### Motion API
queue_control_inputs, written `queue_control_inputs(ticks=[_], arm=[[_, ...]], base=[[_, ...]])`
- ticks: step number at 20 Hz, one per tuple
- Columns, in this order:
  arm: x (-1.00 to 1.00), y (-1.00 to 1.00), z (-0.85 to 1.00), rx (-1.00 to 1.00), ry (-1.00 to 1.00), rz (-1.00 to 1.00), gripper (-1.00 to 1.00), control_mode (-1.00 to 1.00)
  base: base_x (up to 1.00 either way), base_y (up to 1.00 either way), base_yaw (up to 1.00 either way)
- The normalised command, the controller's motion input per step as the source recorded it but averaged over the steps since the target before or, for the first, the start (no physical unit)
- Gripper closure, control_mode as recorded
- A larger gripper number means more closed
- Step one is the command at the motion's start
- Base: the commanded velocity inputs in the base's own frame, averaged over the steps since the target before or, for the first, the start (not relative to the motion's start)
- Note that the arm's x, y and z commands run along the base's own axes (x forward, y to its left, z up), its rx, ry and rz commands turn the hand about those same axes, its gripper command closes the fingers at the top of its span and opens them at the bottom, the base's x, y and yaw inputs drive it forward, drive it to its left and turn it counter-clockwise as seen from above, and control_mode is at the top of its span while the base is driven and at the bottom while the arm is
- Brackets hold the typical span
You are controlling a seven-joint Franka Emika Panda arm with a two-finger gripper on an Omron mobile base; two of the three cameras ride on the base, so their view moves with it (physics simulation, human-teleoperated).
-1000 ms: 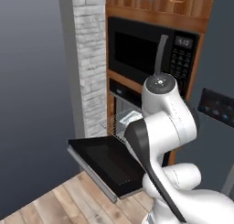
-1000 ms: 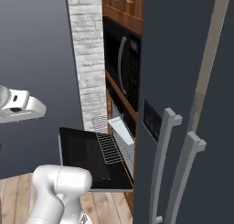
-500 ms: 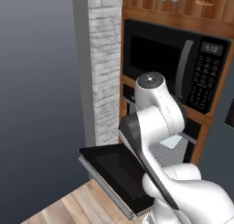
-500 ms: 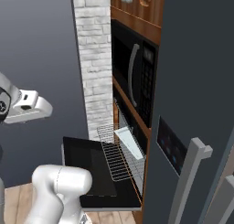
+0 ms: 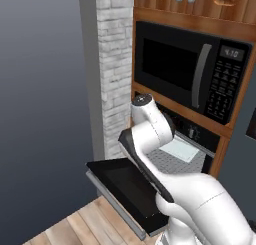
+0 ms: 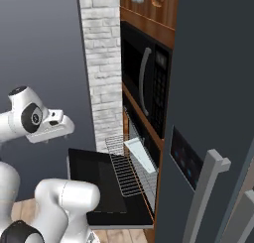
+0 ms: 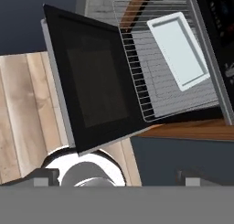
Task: Take the baked cake out of the oven and place it on the plate for cooling. Then close the oven door.
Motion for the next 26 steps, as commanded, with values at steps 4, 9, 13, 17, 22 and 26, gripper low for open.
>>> queue_control_inputs(ticks=[4,9,13,17,22,26], arm=[[0.7,0.0,-0.85,-0.06,0.13,0.01,-1.0,-1.0],[0.68,0.0,-0.79,0.0,0.16,0.05,-1.0,-1.0],[0.57,0.0,-0.8,0.0,0.12,0.04,-1.0,-1.0],[0.58,0.0,-0.8,0.0,0.05,0.03,-1.0,-1.0],[0.59,-0.05,-0.66,0.0,0.02,0.03,-1.0,-1.0],[0.57,-0.01,-0.63,0.0,0.03,0.03,-1.0,-1.0]], base=[[0.0,0.0,0.0],[0.0,0.0,0.0],[0.0,0.0,0.0],[0.0,0.0,0.0],[0.0,0.0,0.0],[0.0,0.0,0.0]])
